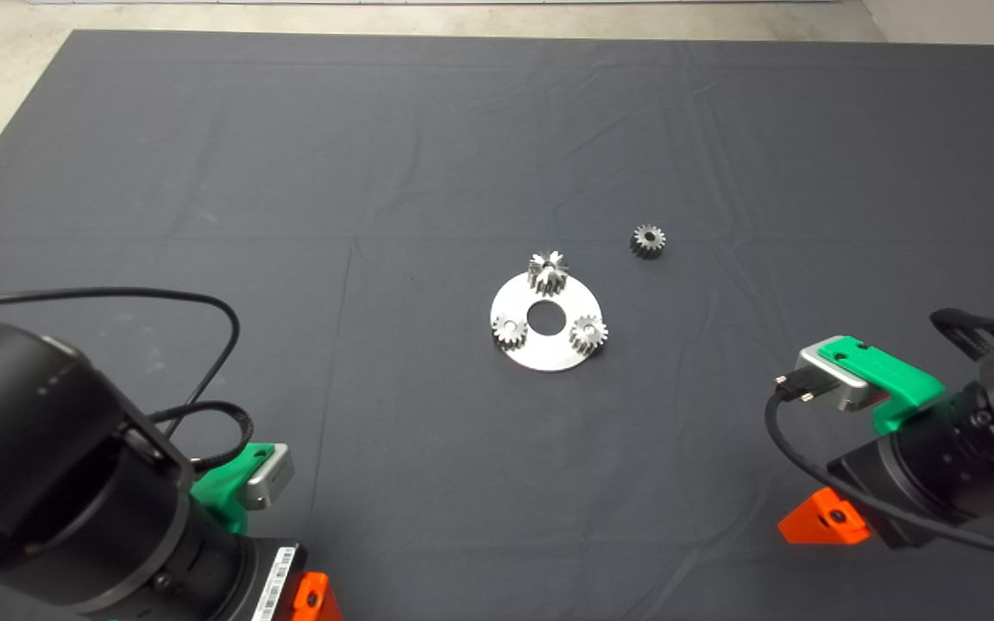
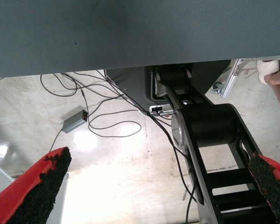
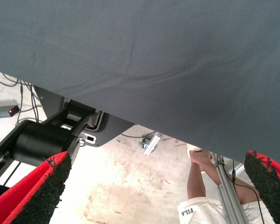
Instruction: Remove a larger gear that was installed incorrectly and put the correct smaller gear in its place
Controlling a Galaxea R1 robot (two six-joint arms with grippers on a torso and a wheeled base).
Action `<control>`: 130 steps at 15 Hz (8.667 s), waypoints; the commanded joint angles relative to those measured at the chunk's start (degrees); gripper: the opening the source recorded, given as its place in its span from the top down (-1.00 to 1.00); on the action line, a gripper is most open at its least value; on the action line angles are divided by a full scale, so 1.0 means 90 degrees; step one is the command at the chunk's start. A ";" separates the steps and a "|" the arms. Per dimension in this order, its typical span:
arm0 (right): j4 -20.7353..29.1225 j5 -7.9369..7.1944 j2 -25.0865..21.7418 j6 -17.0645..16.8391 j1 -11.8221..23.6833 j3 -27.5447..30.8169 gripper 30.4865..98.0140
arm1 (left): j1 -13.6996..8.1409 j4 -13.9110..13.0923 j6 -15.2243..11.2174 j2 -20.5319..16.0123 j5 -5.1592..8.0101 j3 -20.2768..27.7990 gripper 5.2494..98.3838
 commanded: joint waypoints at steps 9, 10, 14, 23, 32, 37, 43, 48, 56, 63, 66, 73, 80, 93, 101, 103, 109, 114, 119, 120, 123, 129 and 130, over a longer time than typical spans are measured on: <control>-0.0493 -0.0628 0.1575 -0.3321 -0.0174 -0.4064 -1.00 | -0.0013 -0.0111 -0.0038 0.0148 0.0048 0.0066 -0.99; -0.0503 -0.0623 0.1770 -0.3447 -0.0174 -0.4273 -1.00 | -0.0013 -0.0103 -0.0038 0.0148 0.0048 0.0066 -0.99; -0.0610 -0.0623 0.2664 -0.4078 -0.0174 -0.5518 -1.00 | -0.0013 -0.0102 -0.0038 0.0148 0.0038 0.0075 -0.99; -0.0922 -0.0632 0.4478 -0.5211 -0.0243 -0.8222 -1.00 | -0.0013 -0.0111 -0.0038 0.0138 0.0030 0.0066 -0.99; -0.1824 -0.0632 0.4481 -0.5386 -0.0666 -0.8254 -1.00 | -0.0013 -0.0111 -0.0035 0.0148 0.0033 0.0066 -0.99; -0.1860 -0.0632 0.4471 -0.5426 -0.0682 -0.8273 -1.00 | -0.0013 -0.0111 -0.0038 0.0148 0.0029 0.0066 -0.99; -0.1967 -0.0632 0.4461 -0.5426 -0.0711 -0.8293 -1.00 | -0.0013 -0.0111 -0.0038 0.0139 0.0019 0.0066 -0.99; -0.1987 -0.0613 0.4442 -0.5426 -0.0828 -0.8324 -1.00 | -0.0013 -0.0111 -0.0038 0.0147 0.0019 0.0066 -0.99; -0.2006 -0.0603 0.4442 -0.5426 -0.1024 -0.8527 -1.00 | -0.0013 -0.0111 -0.0038 0.0148 0.0009 0.0069 -0.99; -0.2006 -0.0593 0.4441 -0.5426 -0.1092 -0.8527 -1.00 | -0.0013 -0.0111 -0.0038 0.0148 -0.0001 0.0076 -0.99; -0.2016 -0.0574 0.4436 -0.5416 -0.1088 -0.8527 -0.90 | -0.0013 -0.0111 -0.0038 0.0148 -0.0001 0.0072 -0.99; -0.2152 -0.0574 0.4442 -0.5416 -0.1132 -0.8523 -0.63 | -0.0013 -0.0111 -0.0038 0.0148 0.0004 0.0076 -0.99; -0.2514 -0.0416 0.4442 -0.5426 -0.1190 -0.8517 -0.47 | -0.0013 -0.0111 -0.0031 0.0148 0.0009 0.0069 -0.99; -0.2504 -0.0086 0.4423 -0.5357 -0.1200 -0.8517 -0.05 | -0.0013 -0.0111 -0.0038 0.0148 -0.0001 0.0076 -0.99; -0.2504 -0.0076 0.4412 -0.5367 -0.1200 -0.8510 0.22 | -0.0013 -0.0111 -0.0038 0.0148 -0.0001 0.0076 -0.99; -0.2504 -0.0076 0.4412 -0.5348 -0.1200 -0.8517 0.36 | -0.0013 -0.0111 -0.0038 0.0148 -0.0001 0.0076 -0.99; -0.2504 -0.0076 0.4393 -0.5367 -0.1200 -0.8507 0.41 | -0.0013 -0.0111 -0.0037 0.0148 -0.0001 0.0074 -0.99; -0.2494 -0.0076 0.4412 -0.5338 -0.1190 -0.8410 0.43 | -0.0013 -0.0111 -0.0038 0.0148 -0.0001 0.0076 -0.99; -0.2494 -0.0094 0.4412 -0.5348 -0.1180 -0.8371 0.46 | -0.0013 -0.0111 -0.0030 0.0148 -0.0001 0.0076 -0.99; -0.2494 -0.0095 0.4422 -0.5348 -0.1175 -0.8361 0.47 | -0.0013 -0.0111 -0.0033 0.0148 -0.0001 0.0076 -0.99; -0.2465 -0.0139 0.4426 -0.5348 -0.1122 -0.8366 0.47 | -0.0013 -0.0111 -0.0038 0.0148 -0.0001 0.0076 -0.99; -0.2401 -0.0188 0.4432 -0.5357 -0.1005 -0.8351 0.47 | -0.0013 -0.0111 -0.0038 0.0148 -0.0001 0.0076 -0.99; -0.2313 -0.0183 0.4432 -0.5367 -0.0966 -0.8351 0.47 | -0.0013 -0.0111 -0.0038 0.0148 -0.0001 0.0076 -0.99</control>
